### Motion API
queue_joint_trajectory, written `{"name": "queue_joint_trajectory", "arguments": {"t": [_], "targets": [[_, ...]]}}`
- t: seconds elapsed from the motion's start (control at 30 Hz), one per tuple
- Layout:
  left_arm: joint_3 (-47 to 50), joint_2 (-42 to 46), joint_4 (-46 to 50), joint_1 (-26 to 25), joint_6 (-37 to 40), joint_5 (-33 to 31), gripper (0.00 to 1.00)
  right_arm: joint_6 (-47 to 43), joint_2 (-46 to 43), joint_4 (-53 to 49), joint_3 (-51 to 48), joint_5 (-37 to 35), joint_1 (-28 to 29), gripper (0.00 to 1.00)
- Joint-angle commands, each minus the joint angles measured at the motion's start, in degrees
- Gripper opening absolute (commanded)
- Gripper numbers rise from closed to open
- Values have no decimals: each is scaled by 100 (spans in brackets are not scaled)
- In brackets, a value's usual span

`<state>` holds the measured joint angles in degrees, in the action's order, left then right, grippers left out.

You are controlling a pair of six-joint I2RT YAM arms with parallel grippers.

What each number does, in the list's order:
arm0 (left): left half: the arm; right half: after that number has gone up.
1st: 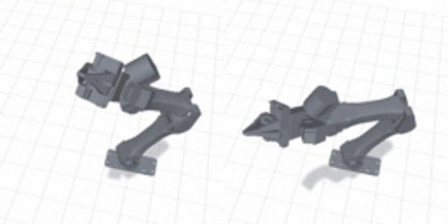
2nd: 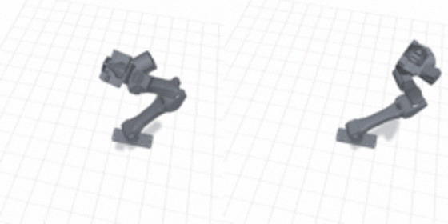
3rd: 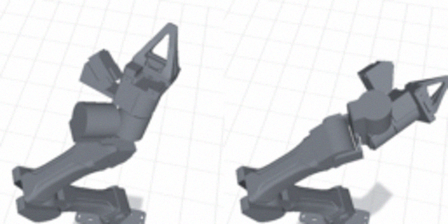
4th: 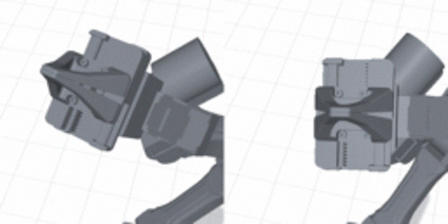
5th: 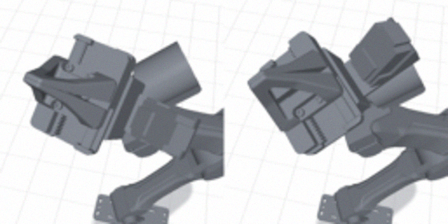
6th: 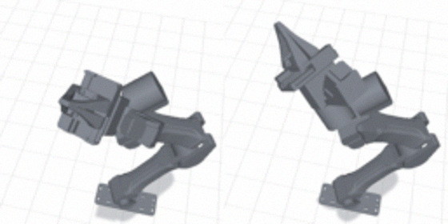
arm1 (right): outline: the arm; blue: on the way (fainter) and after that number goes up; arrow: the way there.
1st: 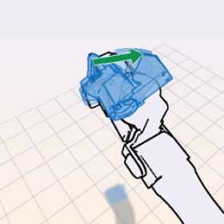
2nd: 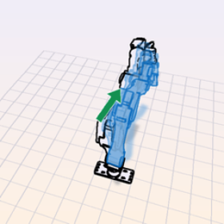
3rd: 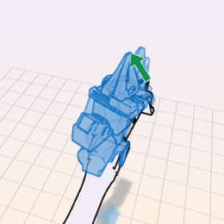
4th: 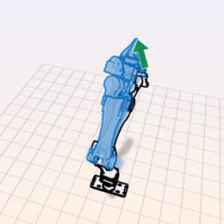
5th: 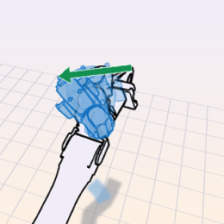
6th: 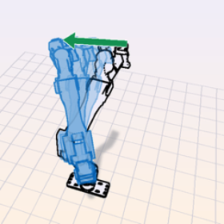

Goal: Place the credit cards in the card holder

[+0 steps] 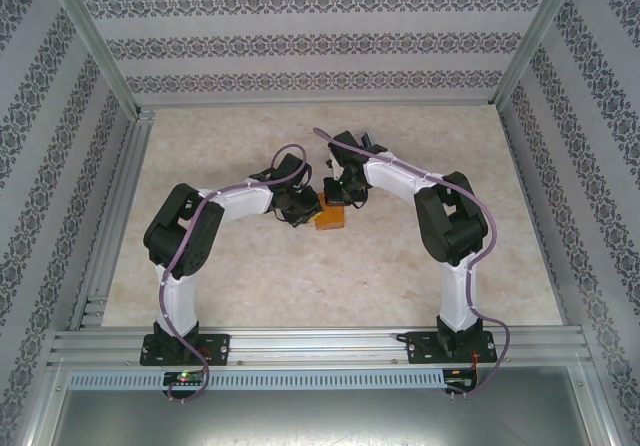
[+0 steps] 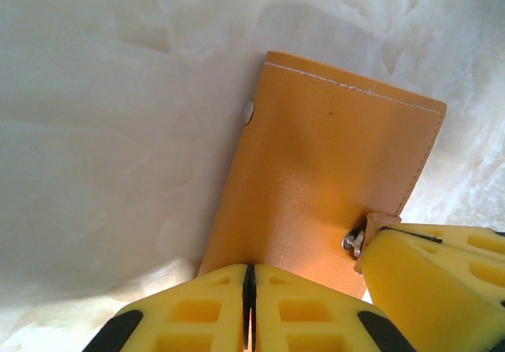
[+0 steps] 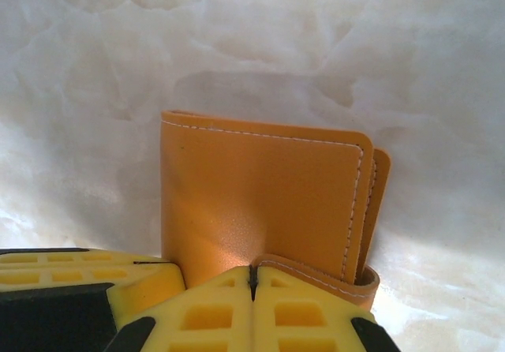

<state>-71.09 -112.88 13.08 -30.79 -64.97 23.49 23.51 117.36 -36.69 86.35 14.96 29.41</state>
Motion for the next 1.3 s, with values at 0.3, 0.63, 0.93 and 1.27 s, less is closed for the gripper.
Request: {"name": "queue_joint_trajectory", "arguments": {"t": [0.3,0.63,0.93,1.27], "targets": [[-64,-289,386,-88,90,-162,11,-216,505,-214,131,-203,56,3],[-76,-292,404,-86,117,-160,11,-317,777,-434,254,-476,83,3],[-61,-296,375,-86,107,-163,11,-344,903,-545,270,-565,174,3],[57,-287,309,-87,73,-138,11,-286,536,-438,-314,-642,319,3]]}}
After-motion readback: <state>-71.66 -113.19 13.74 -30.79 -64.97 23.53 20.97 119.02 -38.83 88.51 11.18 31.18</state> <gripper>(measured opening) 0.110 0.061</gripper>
